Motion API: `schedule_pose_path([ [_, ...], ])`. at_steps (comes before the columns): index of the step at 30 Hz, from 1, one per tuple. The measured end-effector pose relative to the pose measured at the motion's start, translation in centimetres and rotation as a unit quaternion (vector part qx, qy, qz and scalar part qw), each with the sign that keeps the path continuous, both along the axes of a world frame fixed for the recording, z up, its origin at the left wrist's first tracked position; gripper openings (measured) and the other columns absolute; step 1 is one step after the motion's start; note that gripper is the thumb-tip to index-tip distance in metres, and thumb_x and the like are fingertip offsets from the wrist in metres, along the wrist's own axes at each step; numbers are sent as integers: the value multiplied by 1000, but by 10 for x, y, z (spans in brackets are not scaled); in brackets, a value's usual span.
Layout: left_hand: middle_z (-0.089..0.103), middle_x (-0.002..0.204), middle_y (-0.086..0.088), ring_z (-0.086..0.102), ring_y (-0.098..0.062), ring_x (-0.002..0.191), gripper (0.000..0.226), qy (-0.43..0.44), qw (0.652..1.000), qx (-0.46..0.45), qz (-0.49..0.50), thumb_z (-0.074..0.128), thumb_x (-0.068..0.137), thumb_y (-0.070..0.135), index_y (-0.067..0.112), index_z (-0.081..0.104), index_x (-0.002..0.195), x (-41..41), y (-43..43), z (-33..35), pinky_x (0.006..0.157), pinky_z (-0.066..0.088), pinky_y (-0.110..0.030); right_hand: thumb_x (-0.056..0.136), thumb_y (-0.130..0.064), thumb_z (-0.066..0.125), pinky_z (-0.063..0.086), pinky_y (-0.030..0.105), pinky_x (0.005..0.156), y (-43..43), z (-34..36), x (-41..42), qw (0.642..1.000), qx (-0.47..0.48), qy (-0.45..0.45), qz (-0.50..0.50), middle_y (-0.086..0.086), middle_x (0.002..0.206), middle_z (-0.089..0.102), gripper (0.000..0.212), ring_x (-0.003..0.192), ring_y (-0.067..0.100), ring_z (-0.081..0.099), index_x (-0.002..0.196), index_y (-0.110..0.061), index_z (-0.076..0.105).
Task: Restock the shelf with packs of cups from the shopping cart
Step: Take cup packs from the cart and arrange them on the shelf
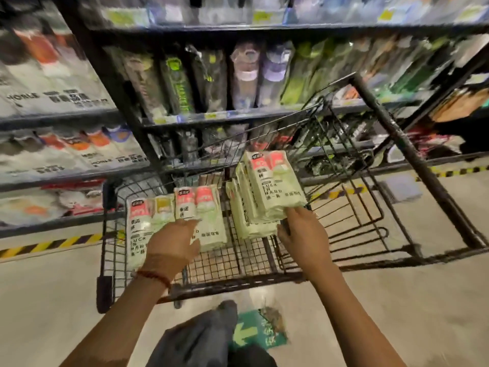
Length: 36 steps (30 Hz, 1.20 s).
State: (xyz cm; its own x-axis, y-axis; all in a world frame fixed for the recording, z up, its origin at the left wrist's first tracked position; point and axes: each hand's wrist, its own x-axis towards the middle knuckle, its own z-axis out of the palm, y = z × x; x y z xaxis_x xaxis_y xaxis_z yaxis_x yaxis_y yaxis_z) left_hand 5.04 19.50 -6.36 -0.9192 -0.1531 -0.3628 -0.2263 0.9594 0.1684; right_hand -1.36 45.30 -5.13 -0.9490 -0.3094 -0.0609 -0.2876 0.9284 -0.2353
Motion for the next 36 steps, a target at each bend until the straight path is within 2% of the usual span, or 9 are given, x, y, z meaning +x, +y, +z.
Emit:
schedule_pose_path([
  [5,51,138,-4,51,-22,123,56,-34,997,-5,65,50,92,43,20,40,142,-47,-7,-43,98,45,-33,89,-31,58,50,42,86,1,-39,-102,998,24,-61,-23,16,120,57,47,113,34,51,129,-6,52],
  [9,40,147,-8,42,-26,131,67,-101,986,4,132,51,92,45,19,27,149,-83,-12,-95,103,41,-37,90,-36,58,48,40,80,1,-87,-165,991,31,-121,-43,19,119,53,44,108,38,52,118,-3,53],
  [17,44,134,-20,49,-37,120,84,-167,942,10,291,59,82,57,15,26,148,-117,-34,-190,93,48,-47,93,-39,51,40,48,89,5,-153,-221,986,97,-137,3,35,121,48,71,110,46,47,138,12,30],
  [20,43,132,-25,48,-39,119,103,-180,928,8,326,65,76,61,10,16,151,-118,-40,-209,95,47,-44,83,-52,50,47,54,75,9,-170,-216,993,20,-119,-11,39,98,54,82,87,50,54,127,16,40],
  [22,45,131,-26,48,-39,119,110,-180,927,-12,328,69,70,62,7,16,150,-117,-39,-215,95,47,-45,77,-62,54,49,55,76,12,-175,-214,988,-36,-145,-46,32,102,54,87,90,47,54,126,9,38],
  [26,58,120,-20,56,-36,113,99,-148,906,10,396,78,58,62,1,46,129,-115,-35,-220,91,51,-42,56,-86,56,50,50,84,13,-174,-210,968,-130,-188,-107,20,113,51,107,105,37,50,124,-4,43],
  [31,66,113,-10,62,-30,105,98,-119,866,125,469,73,42,79,14,58,114,-108,-21,-239,86,54,-41,60,-52,81,49,46,92,10,-171,-213,931,-196,-273,-143,12,117,54,78,108,27,54,115,-10,46],
  [34,69,107,-13,65,-31,100,71,-100,799,245,540,87,51,50,13,61,106,-106,-10,-254,85,55,-46,64,-27,85,56,31,78,7,-171,-214,867,-288,-354,-198,-1,105,63,63,87,9,65,106,-9,41],
  [36,67,113,-15,64,-33,103,67,-97,739,294,598,88,58,33,8,61,113,-113,2,-237,86,54,-46,64,-29,86,54,20,60,5,-177,-209,850,-288,-382,-221,-2,102,69,60,78,3,68,111,-8,55],
])
